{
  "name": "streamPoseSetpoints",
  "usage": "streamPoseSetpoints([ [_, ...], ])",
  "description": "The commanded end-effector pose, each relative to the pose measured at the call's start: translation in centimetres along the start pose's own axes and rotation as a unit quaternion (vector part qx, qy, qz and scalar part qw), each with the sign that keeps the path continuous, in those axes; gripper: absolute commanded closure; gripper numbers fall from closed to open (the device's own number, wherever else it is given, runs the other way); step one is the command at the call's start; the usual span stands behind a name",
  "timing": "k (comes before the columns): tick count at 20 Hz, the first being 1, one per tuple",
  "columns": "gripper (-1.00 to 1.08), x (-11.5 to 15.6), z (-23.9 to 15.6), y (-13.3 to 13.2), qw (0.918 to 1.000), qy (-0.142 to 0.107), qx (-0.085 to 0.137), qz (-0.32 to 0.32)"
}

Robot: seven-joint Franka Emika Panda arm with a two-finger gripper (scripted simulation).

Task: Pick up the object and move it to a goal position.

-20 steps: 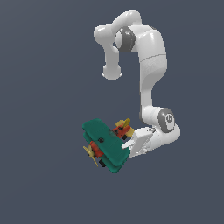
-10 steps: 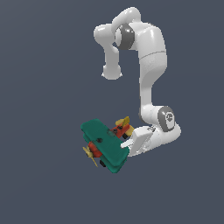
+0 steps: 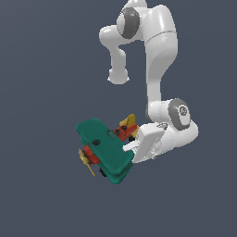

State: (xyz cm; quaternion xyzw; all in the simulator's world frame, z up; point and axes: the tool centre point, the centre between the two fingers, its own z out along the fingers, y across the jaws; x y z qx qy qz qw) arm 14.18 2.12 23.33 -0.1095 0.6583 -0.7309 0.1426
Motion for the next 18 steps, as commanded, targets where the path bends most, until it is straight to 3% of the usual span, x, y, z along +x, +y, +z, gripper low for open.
streamPoseSetpoints([
  [1, 1.08, -0.4, 1.3, -3.1, 1.0, 0.0, 0.002, 0.002],
  [10, 1.08, -1.6, 4.9, -11.5, 1.0, 0.0, 0.0, 0.003],
  [18, 1.08, -2.1, 6.0, -13.6, 1.0, 0.001, -0.001, 0.003],
])
